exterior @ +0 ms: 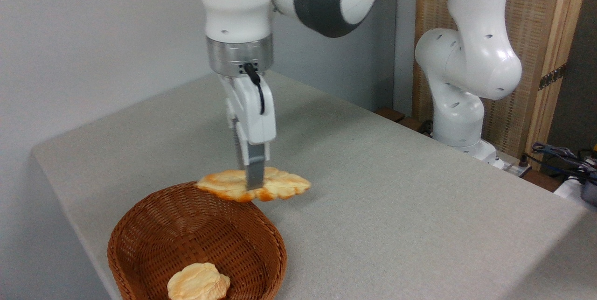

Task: Put bread into the basket
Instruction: 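Lift the braided loaf and carry it over the wicker basket, then lower the loaf into the basket and open the gripper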

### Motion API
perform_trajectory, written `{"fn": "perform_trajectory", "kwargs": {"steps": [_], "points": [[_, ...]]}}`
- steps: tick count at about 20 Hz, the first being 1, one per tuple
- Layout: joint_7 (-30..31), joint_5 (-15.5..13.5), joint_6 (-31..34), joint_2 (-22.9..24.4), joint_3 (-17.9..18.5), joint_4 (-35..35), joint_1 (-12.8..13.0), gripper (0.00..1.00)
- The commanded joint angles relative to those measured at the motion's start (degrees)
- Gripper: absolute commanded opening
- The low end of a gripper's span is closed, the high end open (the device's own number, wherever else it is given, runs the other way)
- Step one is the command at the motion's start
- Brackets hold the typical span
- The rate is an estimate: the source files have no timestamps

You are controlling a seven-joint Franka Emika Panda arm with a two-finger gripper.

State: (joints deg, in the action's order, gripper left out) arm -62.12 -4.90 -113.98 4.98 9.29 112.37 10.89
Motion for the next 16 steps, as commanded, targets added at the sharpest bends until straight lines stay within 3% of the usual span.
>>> {"fn": "perform_trajectory", "kwargs": {"steps": [1,4,6,8,16], "points": [[7.08,-2.12,-6.93,-2.52,-1.03,-1.80,-0.16,0.53],[8.85,-6.59,-13.00,-3.75,-1.99,-1.80,-0.16,0.57],[9.82,-9.59,-17.31,-4.63,-1.99,-1.80,-0.16,0.81],[9.73,-9.60,-17.94,-5.59,-2.08,-1.80,-0.16,0.98],[9.65,-9.34,-17.94,-6.30,-2.08,-1.71,-0.16,1.00]]}}
